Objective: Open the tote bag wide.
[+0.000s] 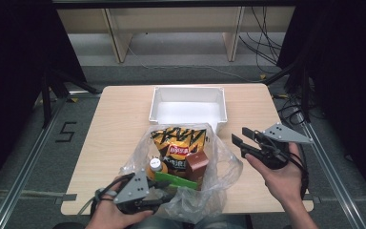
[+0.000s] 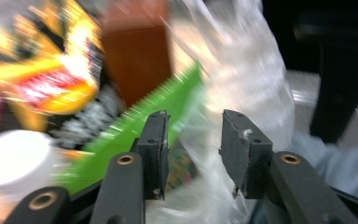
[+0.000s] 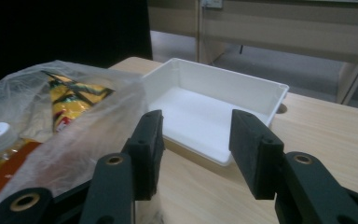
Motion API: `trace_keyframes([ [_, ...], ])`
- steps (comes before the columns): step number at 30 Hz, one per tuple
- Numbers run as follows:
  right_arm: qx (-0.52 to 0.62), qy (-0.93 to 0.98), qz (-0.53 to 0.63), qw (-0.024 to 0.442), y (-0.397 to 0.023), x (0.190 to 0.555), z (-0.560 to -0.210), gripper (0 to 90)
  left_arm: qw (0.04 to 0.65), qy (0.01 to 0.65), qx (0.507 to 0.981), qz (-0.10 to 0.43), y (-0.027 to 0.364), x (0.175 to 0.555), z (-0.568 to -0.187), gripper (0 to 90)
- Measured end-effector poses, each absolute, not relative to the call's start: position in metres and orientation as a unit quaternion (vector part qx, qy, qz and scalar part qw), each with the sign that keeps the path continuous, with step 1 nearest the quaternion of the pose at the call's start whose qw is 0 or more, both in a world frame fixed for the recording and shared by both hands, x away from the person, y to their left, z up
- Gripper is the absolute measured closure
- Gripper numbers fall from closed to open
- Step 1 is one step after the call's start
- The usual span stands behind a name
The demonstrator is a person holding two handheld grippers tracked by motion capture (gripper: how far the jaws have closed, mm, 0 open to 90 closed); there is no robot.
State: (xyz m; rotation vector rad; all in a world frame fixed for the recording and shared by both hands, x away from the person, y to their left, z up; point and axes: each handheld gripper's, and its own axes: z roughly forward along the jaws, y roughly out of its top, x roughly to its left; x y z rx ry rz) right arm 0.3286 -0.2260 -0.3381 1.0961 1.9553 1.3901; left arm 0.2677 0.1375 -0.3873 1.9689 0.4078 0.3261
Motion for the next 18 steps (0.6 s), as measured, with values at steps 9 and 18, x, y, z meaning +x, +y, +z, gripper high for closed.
trace_keyframes([
  [9,0.369,0.732,0.528,0.221,-0.2,0.325,-0.321,55.5,0.557,0.261,0.756,0.225,0.183,0.3,-0.354,54.8],
  [18,0.359,0.757,0.508,0.201,-0.179,0.335,-0.322,51.3,0.504,0.318,0.772,0.222,0.193,0.354,-0.367,51.0],
])
